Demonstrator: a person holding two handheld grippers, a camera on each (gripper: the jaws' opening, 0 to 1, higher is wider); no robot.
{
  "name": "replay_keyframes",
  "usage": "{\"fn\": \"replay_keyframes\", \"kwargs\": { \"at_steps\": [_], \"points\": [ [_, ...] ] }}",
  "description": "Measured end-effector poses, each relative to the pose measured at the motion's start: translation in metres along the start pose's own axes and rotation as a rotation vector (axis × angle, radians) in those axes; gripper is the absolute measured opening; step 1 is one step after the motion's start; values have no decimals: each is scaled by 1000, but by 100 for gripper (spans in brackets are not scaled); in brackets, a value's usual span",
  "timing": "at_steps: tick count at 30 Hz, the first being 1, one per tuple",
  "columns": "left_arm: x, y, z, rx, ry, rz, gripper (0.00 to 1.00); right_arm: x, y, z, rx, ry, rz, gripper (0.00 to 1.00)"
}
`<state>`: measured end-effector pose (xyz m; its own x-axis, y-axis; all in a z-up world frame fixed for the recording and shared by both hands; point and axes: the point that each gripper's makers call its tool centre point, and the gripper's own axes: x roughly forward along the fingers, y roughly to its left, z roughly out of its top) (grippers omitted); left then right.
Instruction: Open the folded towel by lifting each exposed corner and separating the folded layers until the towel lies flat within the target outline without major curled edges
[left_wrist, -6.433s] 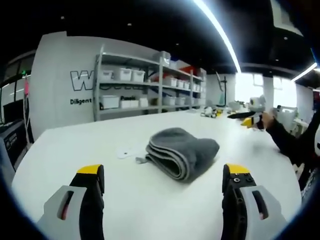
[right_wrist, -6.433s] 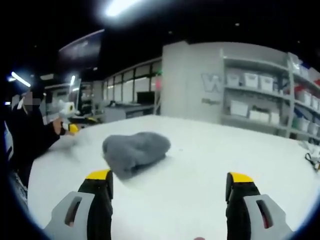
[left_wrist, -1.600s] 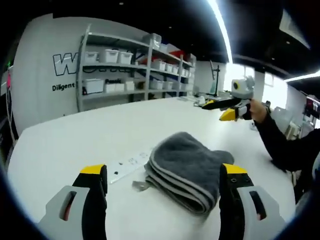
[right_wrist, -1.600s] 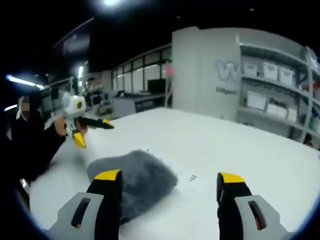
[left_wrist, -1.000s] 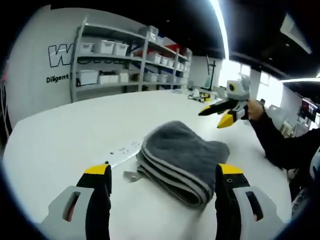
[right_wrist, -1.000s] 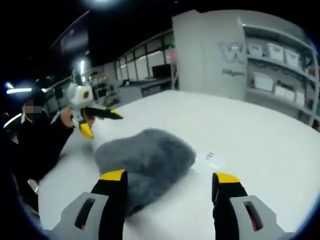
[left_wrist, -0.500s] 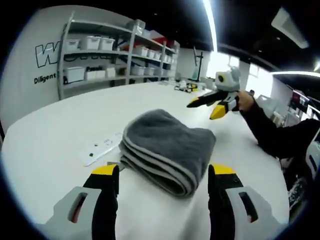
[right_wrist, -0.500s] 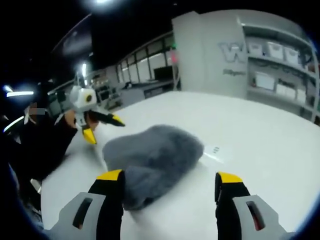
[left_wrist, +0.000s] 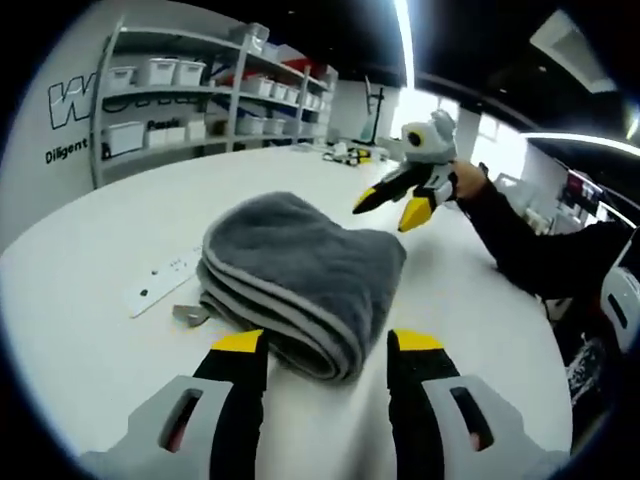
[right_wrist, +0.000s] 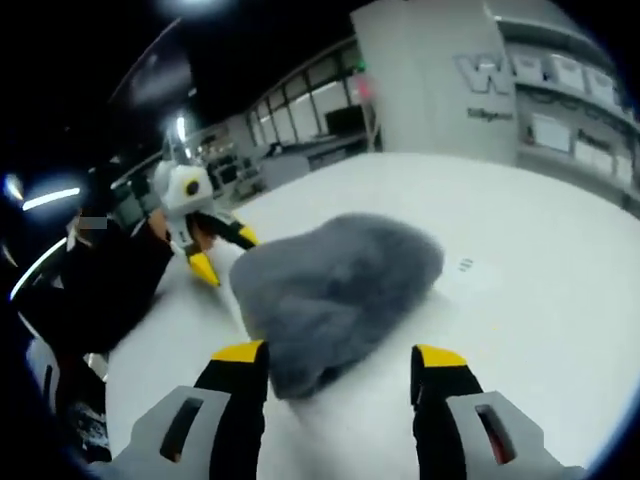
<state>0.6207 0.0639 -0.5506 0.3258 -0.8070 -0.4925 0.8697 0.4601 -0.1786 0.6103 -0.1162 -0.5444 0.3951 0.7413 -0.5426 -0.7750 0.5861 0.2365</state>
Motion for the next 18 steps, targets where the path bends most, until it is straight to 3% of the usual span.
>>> {"fn": "replay_keyframes", "kwargs": {
  "at_steps": [3,12,16,18],
  "points": [
    [-1,2,-2,-24,2,-13,44,2,-2,-3,-11,15,-1,65],
    [1,-6,-2,-37,10,-46,37,7,6,-12,-23,62,42,56],
    [17,-53,-14,-44,0,-45,33,9,7,-11,-20,61,46,50],
    [10,-27,-8,-47,3,-46,30,10,7,-10,5,52,57,50]
  ]
}}
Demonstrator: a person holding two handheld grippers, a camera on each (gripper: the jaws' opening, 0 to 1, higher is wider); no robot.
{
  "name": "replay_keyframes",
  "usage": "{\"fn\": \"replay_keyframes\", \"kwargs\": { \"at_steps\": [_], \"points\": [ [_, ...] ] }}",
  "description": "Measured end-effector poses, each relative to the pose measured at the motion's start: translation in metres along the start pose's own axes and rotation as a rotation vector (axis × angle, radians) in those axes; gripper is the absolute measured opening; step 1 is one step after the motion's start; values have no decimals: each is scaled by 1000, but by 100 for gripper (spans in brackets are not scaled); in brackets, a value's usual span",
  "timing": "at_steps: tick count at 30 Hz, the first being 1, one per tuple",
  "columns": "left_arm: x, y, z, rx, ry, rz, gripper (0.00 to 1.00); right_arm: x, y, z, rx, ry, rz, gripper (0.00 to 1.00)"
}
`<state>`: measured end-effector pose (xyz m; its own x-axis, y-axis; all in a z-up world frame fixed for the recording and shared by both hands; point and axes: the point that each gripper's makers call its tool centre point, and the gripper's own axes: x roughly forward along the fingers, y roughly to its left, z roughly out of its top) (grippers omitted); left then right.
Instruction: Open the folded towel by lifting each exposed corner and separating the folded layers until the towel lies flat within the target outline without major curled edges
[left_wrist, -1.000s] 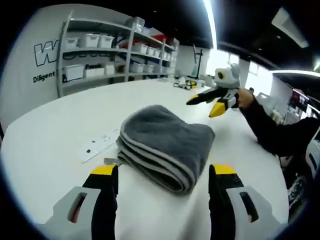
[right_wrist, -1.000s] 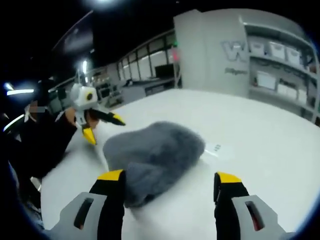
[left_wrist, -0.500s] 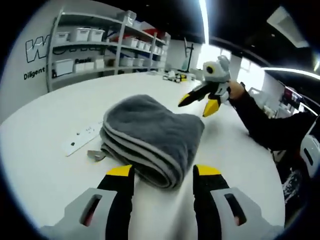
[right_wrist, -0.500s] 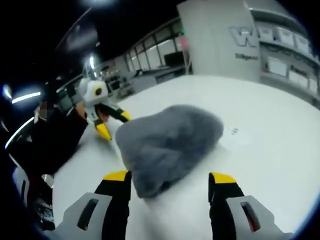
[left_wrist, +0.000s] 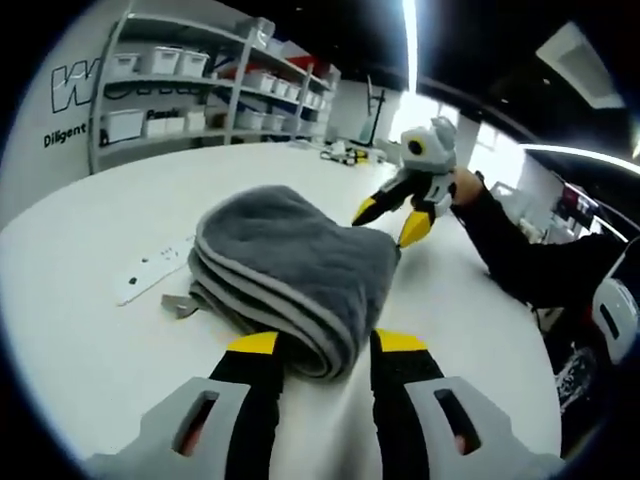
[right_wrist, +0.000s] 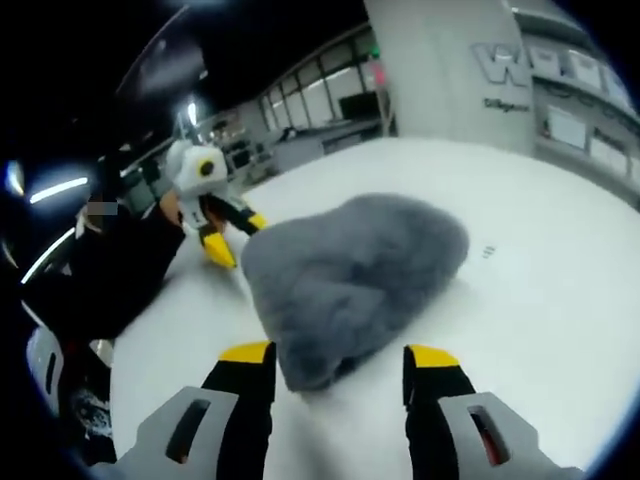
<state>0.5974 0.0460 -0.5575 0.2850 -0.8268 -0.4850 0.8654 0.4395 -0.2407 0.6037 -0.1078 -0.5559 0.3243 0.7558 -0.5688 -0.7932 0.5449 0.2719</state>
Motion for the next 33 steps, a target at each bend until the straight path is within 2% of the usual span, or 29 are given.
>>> {"fn": "replay_keyframes", "kwargs": {
  "at_steps": [1,4,9,20,23,27,28,33],
  "points": [
    [-1,5,0,0,7,-1,30,0,0,-1,13,1,6,49],
    [2,4,-4,10,26,-1,30,3,3,-7,17,27,29,43],
    [6,4,-1,15,22,7,27,11,12,-6,10,31,53,39],
    [13,-15,-5,-18,6,-21,8,13,13,-5,19,24,60,28],
    [14,-17,-6,-26,1,-30,7,13,8,-1,17,20,61,26],
    [16,-24,-7,-31,1,-33,7,13,12,-3,15,11,71,22],
    [13,-13,-4,-38,2,-37,7,14,13,-3,17,10,76,22],
    [12,-13,-4,-50,3,-44,6,14,14,-3,26,9,83,19]
  ]
}}
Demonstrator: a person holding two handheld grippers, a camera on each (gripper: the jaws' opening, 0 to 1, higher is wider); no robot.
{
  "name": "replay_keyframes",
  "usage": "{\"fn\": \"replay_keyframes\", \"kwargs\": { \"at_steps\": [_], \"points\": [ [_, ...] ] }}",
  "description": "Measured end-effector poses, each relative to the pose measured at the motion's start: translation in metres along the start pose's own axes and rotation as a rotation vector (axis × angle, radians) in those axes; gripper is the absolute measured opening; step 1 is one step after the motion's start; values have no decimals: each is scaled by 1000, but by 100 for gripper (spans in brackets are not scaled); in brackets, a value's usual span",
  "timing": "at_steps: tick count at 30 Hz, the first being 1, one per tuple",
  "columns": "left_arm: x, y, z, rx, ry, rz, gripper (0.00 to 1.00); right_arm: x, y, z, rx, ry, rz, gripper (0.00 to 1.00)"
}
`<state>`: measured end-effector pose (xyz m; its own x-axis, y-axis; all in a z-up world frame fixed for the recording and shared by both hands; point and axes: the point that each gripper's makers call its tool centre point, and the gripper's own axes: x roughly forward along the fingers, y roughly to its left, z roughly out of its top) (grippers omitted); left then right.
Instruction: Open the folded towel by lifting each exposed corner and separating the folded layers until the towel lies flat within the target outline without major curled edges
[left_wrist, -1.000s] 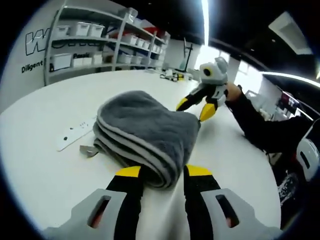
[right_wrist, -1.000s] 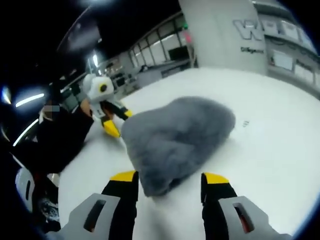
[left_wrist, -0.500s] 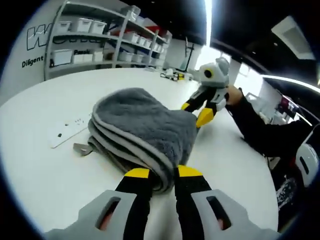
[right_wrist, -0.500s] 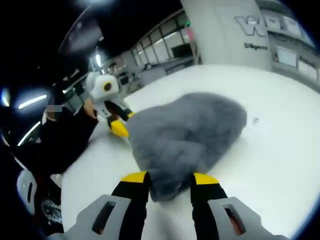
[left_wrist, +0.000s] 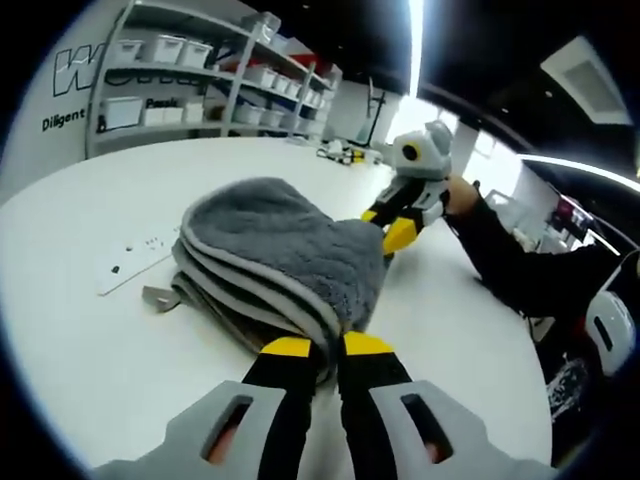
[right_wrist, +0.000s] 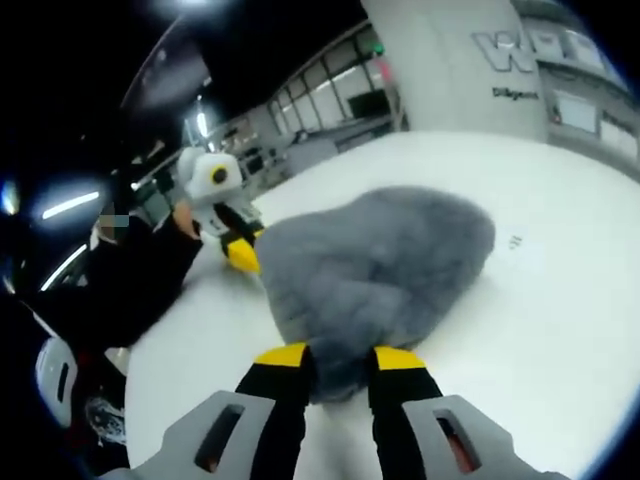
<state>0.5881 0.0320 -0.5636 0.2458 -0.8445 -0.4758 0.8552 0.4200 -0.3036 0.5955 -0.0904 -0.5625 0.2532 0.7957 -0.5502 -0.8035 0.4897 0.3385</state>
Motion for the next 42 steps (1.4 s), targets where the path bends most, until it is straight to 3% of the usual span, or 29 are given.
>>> {"fn": "replay_keyframes", "kwargs": {
  "at_steps": [10,14,23,32,42],
  "points": [
    [0,-3,-1,-8,1,-7,5,0,1,0,2,1,11,15],
    [0,0,2,0,5,23,5,0,3,1,0,-4,22,15],
    [-3,1,11,20,-31,31,4,-2,0,2,15,-16,20,14],
    [-8,3,12,55,-71,93,4,0,0,4,34,-40,10,14],
    [-8,-5,0,14,-68,94,3,-1,10,-2,33,-56,6,14]
  ]
}}
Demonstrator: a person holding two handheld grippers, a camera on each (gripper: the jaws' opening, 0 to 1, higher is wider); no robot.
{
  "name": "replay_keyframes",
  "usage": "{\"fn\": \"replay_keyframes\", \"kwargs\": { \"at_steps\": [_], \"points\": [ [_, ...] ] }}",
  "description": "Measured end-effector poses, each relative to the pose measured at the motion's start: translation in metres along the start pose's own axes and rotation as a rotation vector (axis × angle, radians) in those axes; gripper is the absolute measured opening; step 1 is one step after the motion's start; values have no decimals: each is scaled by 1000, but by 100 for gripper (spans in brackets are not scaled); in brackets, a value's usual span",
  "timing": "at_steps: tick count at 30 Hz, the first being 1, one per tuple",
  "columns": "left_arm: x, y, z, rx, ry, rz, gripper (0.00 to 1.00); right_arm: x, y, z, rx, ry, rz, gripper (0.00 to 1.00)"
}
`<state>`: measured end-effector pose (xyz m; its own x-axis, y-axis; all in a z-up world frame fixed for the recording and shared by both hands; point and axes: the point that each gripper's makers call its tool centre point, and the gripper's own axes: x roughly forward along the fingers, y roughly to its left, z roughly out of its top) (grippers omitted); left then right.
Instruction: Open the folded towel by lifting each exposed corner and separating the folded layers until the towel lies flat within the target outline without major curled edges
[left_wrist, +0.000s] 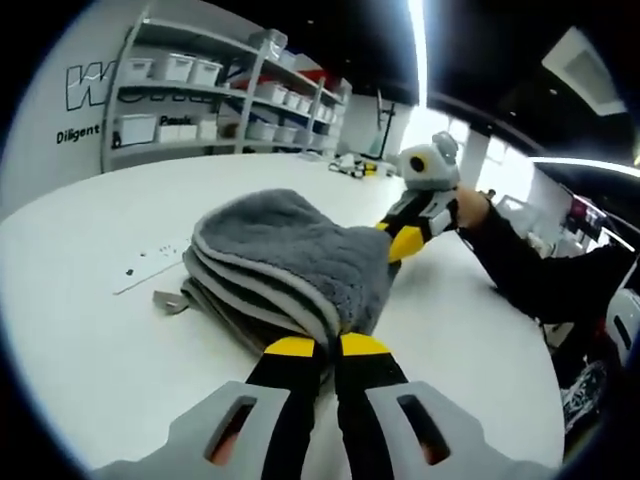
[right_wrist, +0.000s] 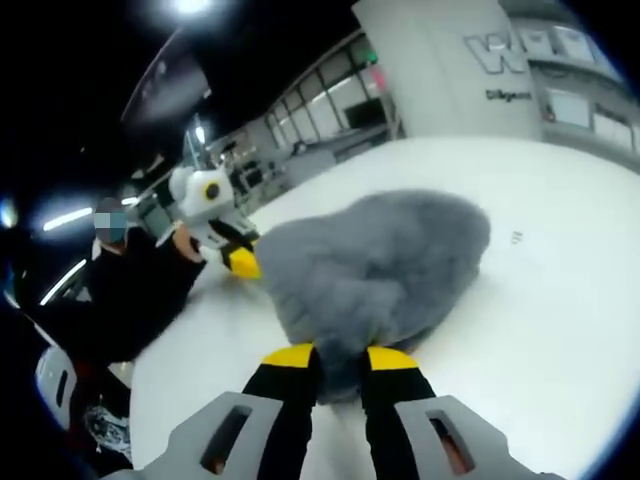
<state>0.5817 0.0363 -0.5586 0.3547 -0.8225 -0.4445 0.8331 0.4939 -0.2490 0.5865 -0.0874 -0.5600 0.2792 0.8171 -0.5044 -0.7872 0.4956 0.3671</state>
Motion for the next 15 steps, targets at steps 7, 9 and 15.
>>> {"fn": "replay_keyframes", "kwargs": {
  "at_steps": [7,9,15],
  "points": [
    [-3,-9,-4,61,-20,-10,3,0,3,-2,-36,-26,3,14],
    [-4,-8,-1,68,-36,1,4,0,4,-2,-25,-30,9,13],
    [-4,-10,-5,42,-39,-14,4,0,11,-5,-71,-23,7,12]
  ]
}}
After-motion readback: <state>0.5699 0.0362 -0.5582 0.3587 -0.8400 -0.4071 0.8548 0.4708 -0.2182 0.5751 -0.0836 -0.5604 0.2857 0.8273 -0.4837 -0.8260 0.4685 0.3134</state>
